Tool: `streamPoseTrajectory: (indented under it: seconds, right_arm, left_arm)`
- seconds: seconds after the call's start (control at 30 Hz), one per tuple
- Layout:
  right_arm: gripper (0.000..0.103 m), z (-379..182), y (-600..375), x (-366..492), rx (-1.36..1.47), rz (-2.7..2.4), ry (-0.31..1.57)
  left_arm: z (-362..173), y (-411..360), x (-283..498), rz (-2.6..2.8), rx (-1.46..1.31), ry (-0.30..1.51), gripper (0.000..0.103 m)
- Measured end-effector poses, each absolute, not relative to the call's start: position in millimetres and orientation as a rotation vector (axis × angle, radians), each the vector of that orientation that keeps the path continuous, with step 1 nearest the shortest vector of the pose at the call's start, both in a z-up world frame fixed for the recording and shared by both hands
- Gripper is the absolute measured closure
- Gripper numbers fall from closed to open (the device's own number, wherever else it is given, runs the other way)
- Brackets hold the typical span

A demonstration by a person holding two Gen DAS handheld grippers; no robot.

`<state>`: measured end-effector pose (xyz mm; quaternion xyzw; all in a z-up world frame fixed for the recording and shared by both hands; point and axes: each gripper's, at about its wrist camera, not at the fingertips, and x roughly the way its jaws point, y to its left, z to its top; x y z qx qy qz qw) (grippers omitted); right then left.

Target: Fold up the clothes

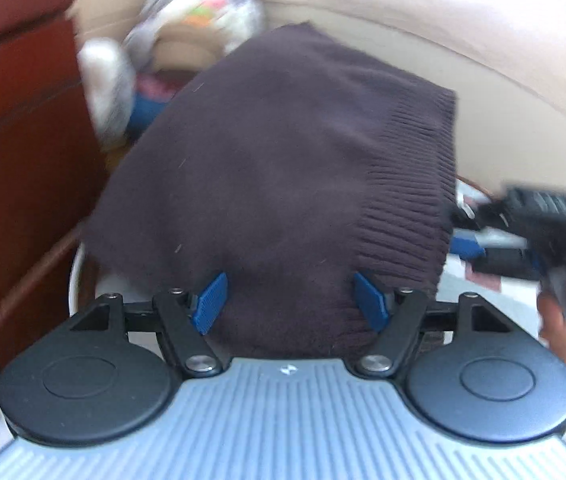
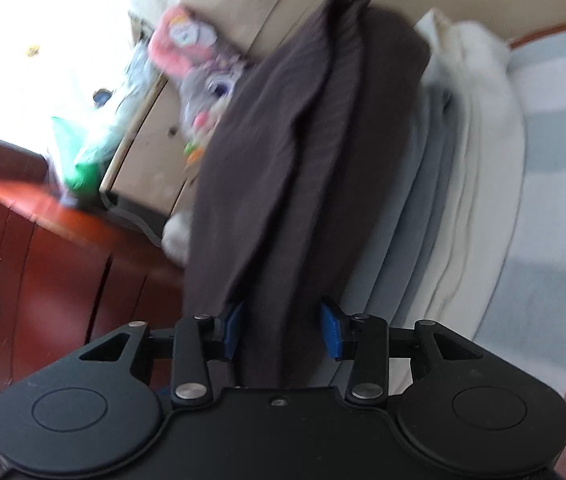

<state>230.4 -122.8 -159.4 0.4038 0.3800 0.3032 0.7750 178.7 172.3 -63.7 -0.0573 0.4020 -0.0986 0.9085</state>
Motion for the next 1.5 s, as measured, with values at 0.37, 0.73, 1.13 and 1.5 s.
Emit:
streamPoseTrajectory:
  seconds: [0.37,0.73,1.13,1.5]
  right_arm:
    - [0.056,-109.8,-101.2,156.7,0.670,0.843,0.876]
    - [0.049,-59.4,-141.9,91.0,0.367,0.476,0.713]
    - [0.046,-15.2,-190.0,34.5,0.227,0.305,0.726]
    - [0.038,7.2,-212.4,-7.8,0.196,0.242,0.722]
  left_arm:
    - [-45.5,169.2,138.3,-0.190,-0.205,0.966,0.033]
    - [-4.3,99.3,95.4,-0.207,-0.064,0.979,0.017]
    - [22.2,17.6,60.3,-0.256,0.150,0.967,0.007]
    - [44.8,-27.1,37.6,-0.198,0.314,0.958,0.003]
